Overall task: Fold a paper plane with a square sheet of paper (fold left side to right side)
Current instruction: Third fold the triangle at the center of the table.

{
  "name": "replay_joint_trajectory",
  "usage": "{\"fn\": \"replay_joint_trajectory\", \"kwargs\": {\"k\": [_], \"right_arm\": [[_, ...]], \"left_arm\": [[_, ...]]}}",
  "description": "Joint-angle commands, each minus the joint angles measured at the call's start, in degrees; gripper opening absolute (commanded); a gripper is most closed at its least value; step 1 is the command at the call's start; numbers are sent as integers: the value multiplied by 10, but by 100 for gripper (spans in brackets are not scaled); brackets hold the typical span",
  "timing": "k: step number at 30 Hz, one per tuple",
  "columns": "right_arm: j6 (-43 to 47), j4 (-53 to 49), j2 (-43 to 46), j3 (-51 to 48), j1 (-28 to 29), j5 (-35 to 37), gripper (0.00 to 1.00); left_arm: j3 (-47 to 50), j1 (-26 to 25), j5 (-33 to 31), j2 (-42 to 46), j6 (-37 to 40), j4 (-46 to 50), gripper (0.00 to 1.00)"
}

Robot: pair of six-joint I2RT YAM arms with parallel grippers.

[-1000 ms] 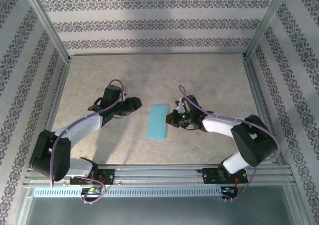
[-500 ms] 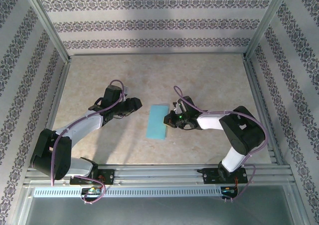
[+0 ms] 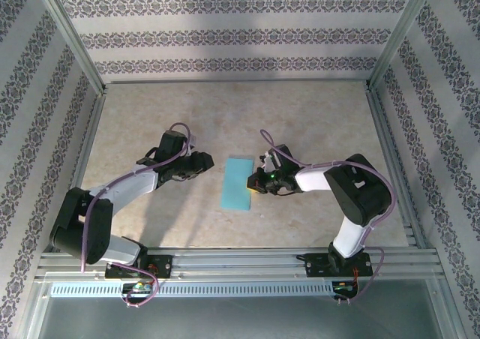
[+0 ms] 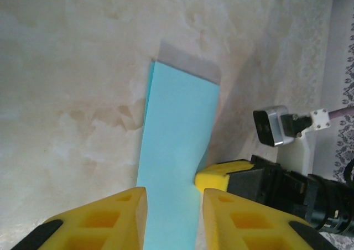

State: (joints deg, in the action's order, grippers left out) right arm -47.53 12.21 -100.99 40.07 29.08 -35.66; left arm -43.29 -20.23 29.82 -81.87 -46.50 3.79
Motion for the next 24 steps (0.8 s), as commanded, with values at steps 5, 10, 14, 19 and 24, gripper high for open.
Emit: {"fn": "replay_joint_trajectory", "kwargs": {"k": [5,10,14,19,24], "right_arm": [[69,-61,-22,17,-26,14,0],[74,-65,-16,19,-29,15,0],[76,-67,-14,19,-29,15,0],[76,-66,-13,17,-29,15,0],[76,-65,-11,15,-29,15,0]], "left_arm": [[-12,-46,30,-59,-1,26,32],[-30,-74,19,-99,1,48,32],[-41,-87,10,-119,-1,51,32],[-50,-89,9,-141,4,50,30],[-58,-92,11,-161,7,45,29]]}}
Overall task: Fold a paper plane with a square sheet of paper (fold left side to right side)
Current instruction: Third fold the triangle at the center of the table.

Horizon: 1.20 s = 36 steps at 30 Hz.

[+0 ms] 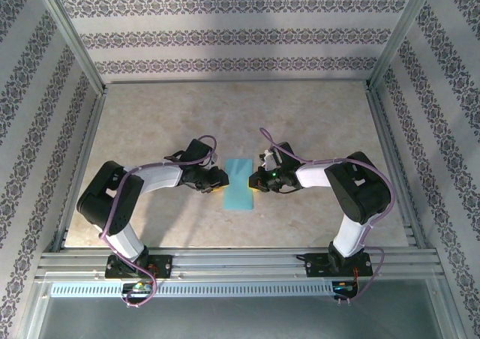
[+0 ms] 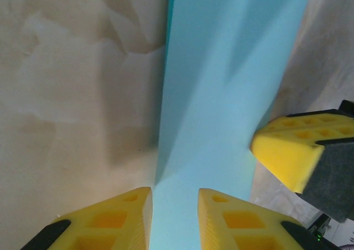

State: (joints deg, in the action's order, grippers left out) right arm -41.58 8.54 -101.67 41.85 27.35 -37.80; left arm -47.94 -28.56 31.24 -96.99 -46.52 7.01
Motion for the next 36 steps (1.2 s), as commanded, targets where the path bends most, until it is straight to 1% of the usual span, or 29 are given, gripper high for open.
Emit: {"fn": "replay_joint_trajectory", "kwargs": {"k": [1,6,15,25,28,31,34,36], "right_arm": [[16,-28,-4,-3,-12,37,0],[17,-28,-4,-3,-12,36,0],[17,-27,-8,1,-12,34,0],[18,-28,-6,1,-12,33,0],[18,-27,-4,0,-12,33,0],[19,-26,4,2,-12,32,0],[26,-26,21,9,-14,32,9],[35,-26,41,12,-16,38,17]], "left_arm": [[-11,-9,-4,-12,7,13,29],[-9,-10,-1,-24,8,13,29],[5,-12,36,-19,-18,-55,25],[-1,-12,22,-1,-10,-30,25],[-1,-12,18,4,-10,-25,19],[0,-12,12,10,-11,-18,11],[1,-12,14,14,-21,-19,2],[5,-12,14,18,-34,-24,0]]}}
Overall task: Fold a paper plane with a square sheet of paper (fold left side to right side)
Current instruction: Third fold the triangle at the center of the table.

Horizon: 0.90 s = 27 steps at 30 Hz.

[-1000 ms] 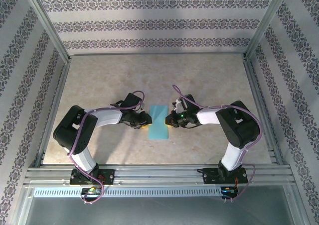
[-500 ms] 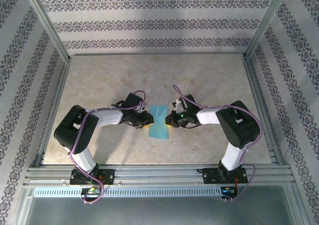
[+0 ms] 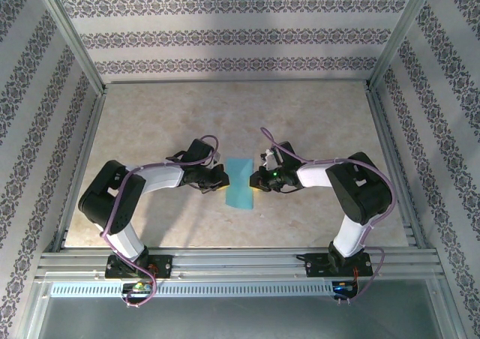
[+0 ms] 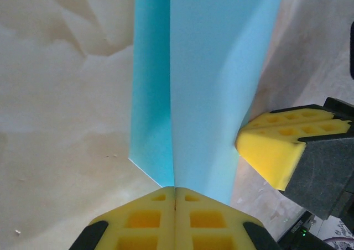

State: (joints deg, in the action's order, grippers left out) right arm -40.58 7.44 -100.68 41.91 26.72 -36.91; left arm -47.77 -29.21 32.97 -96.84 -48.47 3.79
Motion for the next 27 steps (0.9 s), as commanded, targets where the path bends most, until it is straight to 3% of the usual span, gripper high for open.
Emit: {"fn": "replay_joint_trajectory", "kwargs": {"k": [1,7,14,22,27], "right_arm": [[30,-16,41,12,-11,33,21],[72,-14,134,-17,-18,61,36],[146,-13,296,-101,-8,123,43],[319,-49,463,-161,136,284,61],[382,-60,456,-169,224,356,66]], "left_arm": [[4,-5,-3,17,-20,6,0],[0,-7,2,17,-51,9,0],[-2,-6,-4,21,-76,23,0],[7,-9,10,19,-113,-13,0],[8,-12,14,17,-120,-23,0]]}}
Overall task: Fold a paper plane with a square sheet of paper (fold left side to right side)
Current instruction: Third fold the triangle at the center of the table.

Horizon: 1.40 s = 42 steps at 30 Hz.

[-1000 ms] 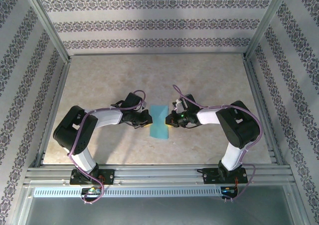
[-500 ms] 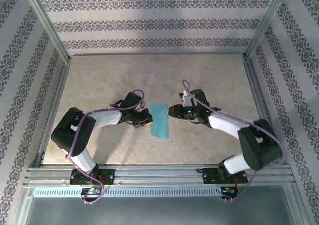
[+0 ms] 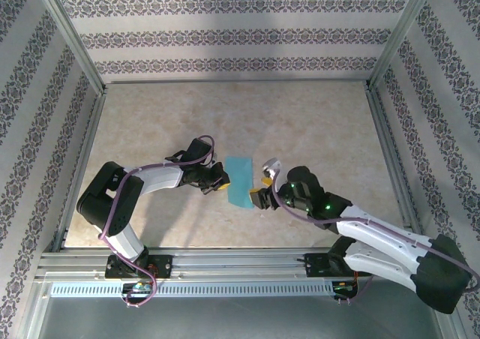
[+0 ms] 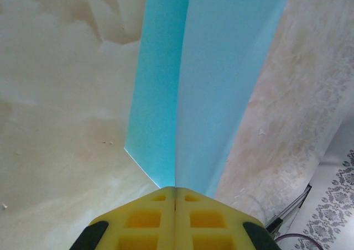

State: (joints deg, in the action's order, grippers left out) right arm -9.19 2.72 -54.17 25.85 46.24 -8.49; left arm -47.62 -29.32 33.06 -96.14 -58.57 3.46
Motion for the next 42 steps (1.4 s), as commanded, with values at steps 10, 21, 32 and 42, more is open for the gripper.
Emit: {"fn": "replay_joint_trajectory", "kwargs": {"k": [10,21,32,42], "right_arm": [[134,-35,-147,49,160,198,77],[153,-12,-298,123,197,258,73],[145,17,-345,150,196,277,48],[124,-1,-335,148,190,250,0]], "left_arm": [[14,-13,14,8,-29,-33,0],[11,-16,16,4,-29,-32,0],[11,-15,18,3,-28,-31,0],[6,-14,9,3,-14,-12,8]]}}
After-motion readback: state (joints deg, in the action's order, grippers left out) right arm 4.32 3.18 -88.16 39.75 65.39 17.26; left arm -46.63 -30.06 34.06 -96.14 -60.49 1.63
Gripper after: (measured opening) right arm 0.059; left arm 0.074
